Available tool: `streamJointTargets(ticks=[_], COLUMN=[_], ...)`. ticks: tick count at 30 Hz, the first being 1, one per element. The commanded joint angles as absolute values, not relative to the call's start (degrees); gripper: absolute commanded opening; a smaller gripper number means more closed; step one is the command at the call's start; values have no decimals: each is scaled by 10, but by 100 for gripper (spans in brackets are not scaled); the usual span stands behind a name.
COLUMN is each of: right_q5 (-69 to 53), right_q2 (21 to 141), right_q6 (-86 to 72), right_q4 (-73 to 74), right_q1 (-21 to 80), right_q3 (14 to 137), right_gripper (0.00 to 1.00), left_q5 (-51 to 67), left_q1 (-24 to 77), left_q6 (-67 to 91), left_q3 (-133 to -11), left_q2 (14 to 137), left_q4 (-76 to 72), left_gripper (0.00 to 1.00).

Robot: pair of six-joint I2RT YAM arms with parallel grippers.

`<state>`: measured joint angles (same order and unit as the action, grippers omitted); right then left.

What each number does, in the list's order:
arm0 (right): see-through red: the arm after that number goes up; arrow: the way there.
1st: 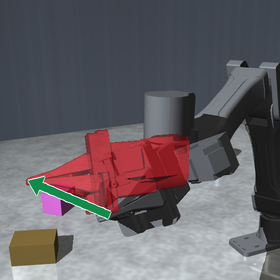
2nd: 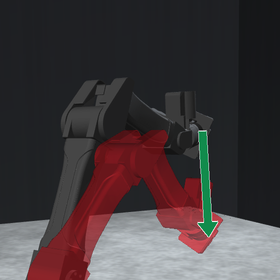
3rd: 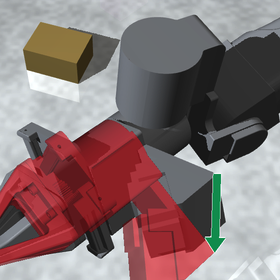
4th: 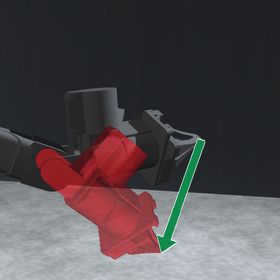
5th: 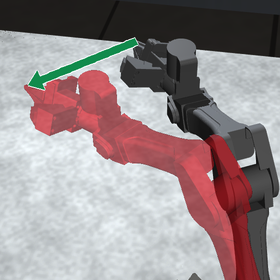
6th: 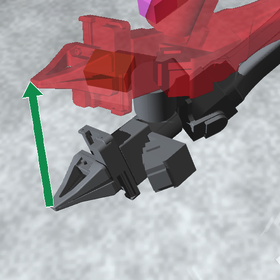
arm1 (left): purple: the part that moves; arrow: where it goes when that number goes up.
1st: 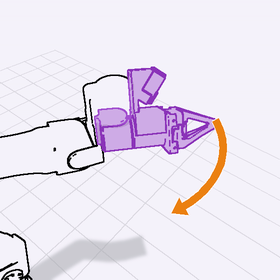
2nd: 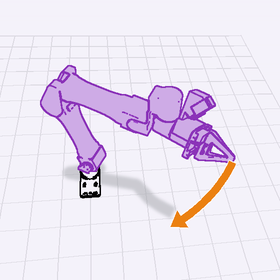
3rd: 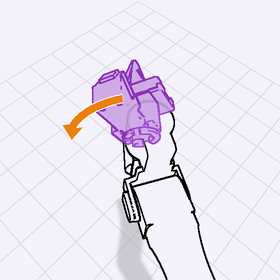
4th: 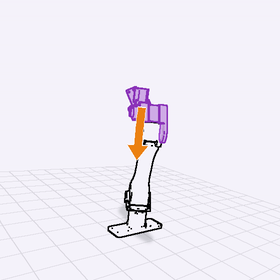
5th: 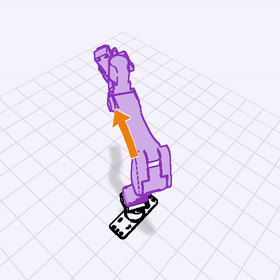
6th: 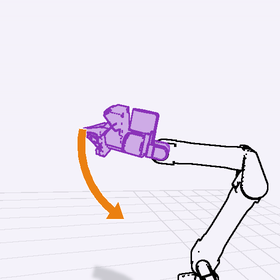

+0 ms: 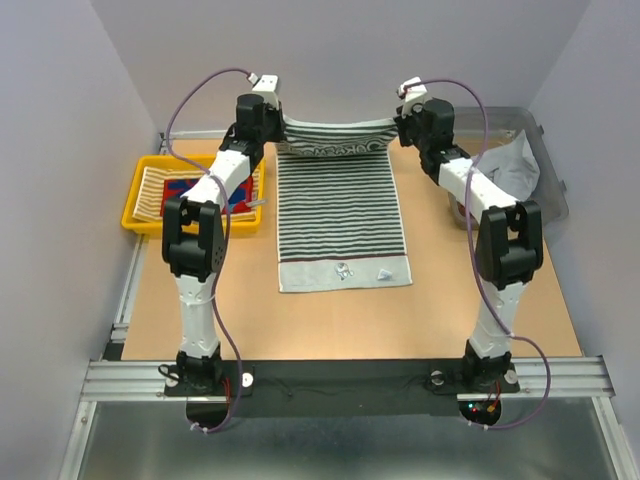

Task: Fold and stack the towels
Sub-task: Fold the towel

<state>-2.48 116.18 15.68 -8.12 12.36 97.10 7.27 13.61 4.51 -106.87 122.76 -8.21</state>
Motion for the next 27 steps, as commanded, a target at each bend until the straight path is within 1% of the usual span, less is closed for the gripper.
streamJointTargets(ticks=[1, 5, 15, 24, 27], right_q5=[-41, -46, -70, -83, -91], right_q2=[1081, 1029, 884, 815, 799], right_q6=[141, 134, 86, 54, 44], right_q4=[-125, -120, -71, -4, 18], right_q1=[120, 120, 120, 120, 120], right_q3=[920, 835, 696, 645, 630], right_gripper=[0, 0, 0, 1, 0], left_q5=[116, 125, 127, 151, 151], left_q1=[134, 134, 134, 135, 136], left_q6=[36, 42, 90, 156, 166], left_q3=[-1020, -963, -793, -653, -624], left_q2=[1124, 1080, 950, 867, 842], left_q4=[-111, -84, -44, -35, -34], left_gripper=[0, 0, 0, 0, 0])
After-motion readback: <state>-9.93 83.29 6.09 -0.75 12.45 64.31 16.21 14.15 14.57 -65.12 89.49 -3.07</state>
